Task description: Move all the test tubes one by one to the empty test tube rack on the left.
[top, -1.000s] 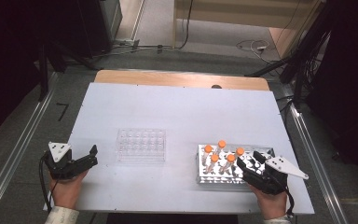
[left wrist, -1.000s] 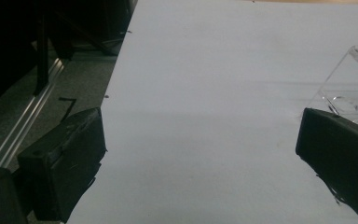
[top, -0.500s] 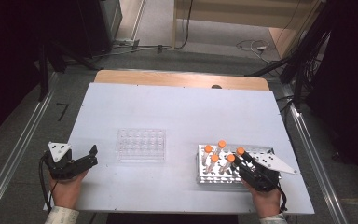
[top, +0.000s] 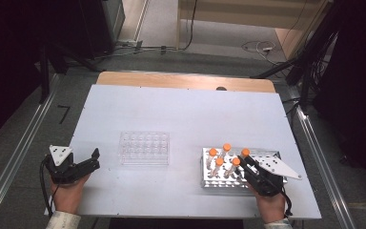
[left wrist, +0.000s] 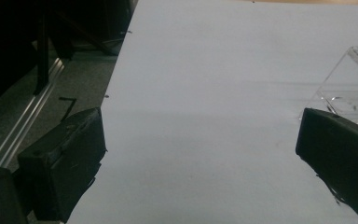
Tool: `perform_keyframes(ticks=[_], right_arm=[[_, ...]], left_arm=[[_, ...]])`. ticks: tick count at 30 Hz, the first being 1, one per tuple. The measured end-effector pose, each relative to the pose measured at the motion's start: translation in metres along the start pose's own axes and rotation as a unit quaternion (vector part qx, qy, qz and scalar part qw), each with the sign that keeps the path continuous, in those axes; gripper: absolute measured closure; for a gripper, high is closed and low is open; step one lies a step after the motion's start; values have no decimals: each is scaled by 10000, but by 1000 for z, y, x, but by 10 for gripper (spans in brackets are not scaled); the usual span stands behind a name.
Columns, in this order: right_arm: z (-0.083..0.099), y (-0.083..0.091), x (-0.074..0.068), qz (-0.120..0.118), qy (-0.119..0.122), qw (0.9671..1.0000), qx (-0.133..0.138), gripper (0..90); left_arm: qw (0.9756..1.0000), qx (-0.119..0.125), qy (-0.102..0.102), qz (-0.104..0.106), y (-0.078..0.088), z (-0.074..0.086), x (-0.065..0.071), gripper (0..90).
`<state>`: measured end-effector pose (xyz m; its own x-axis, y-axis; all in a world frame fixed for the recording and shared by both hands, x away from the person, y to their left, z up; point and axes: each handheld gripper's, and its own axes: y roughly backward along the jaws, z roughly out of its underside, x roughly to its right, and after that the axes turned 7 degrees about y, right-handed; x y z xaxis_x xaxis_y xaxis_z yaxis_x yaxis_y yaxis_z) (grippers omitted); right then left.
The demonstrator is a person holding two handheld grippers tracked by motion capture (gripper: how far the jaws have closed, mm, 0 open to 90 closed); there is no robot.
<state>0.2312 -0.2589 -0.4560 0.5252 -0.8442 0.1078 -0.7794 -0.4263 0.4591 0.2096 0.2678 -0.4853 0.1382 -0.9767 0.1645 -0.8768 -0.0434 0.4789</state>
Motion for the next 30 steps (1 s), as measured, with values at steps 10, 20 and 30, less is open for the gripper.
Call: perform_keyframes(ticks=[10, 20, 30], right_arm=[[-11, 13, 1, 54, 36, 9998, 199, 722], [-23, 35, 5, 88, -22, 9983, 583, 725], [-33, 35, 16, 168, -144, 9976, 660, 726]], left_arm=[[10000, 0, 5, 4, 0, 1, 1, 22], [10000, 59, 12, 16, 2, 0, 3, 22], [9999, 64, -110, 1, 2, 1, 7, 22]])
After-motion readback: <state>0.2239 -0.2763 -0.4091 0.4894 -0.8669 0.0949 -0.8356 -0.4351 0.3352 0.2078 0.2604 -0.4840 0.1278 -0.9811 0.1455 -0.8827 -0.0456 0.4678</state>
